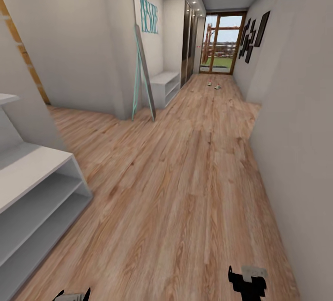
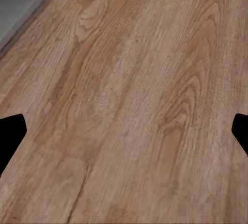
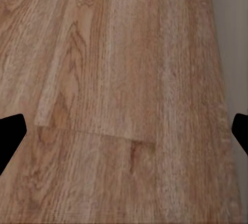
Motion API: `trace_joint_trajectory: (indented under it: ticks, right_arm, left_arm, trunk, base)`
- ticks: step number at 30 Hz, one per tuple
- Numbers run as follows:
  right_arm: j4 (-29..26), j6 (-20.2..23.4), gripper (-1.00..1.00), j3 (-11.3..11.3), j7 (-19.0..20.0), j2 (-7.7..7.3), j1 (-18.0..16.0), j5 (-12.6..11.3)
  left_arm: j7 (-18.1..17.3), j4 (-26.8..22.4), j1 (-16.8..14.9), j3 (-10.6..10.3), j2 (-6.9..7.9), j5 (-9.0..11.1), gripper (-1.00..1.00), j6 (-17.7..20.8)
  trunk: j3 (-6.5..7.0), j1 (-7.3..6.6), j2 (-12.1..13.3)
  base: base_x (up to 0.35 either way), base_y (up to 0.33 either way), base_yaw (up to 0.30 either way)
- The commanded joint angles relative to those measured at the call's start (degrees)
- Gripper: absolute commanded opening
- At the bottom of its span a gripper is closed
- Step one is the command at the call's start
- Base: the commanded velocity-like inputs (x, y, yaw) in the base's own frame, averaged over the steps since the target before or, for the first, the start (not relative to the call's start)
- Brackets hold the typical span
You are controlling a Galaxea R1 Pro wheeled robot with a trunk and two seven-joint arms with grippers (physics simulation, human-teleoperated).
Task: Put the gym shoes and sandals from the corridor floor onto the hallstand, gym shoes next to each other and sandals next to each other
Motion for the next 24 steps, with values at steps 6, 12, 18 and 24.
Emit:
trace_joint_trajectory:
  ticks: [6, 12, 18, 24]
  right_arm:
    - [0.1, -0.1, 1.0, -0.3, -0.2, -0.03, 0.0, 0.7]
    - [0.1, -0.1, 1.0, -0.3, -0.2, -0.04, 0.0, 0.8]
    - [0.1, -0.1, 1.0, -0.3, -0.2, -0.04, 0.0, 0.8]
    - [0.2, -0.1, 1.0, -0.3, -0.2, -0.02, 0.0, 0.8]
  left_arm:
    - [-0.6, 0.0, 0.0, 0.2, -0.05, 0.5, 1.0, 0.0]
    - [-0.6, 0.0, 0.0, 0.2, -0.12, 0.4, 1.0, 0.0]
    - [-0.6, 0.0, 0.0, 0.2, -0.2, 0.4, 1.0, 0.0]
    - [-0.6, 0.1, 0.0, 0.2, -0.25, 0.4, 1.0, 0.0]
  trunk:
    - [-0.05, 0.03, 0.0]
    - [-0.05, 0.03, 0.0]
    - [-0.05, 0.03, 0.0]
    - [-0.05, 0.03, 0.0]
  base:
    - [0.339, 0.0, -0.002]
    - [0.339, 0.0, 0.0]
    - [0.339, 0.0, 0.0]
    - [0.339, 0.0, 0.0]
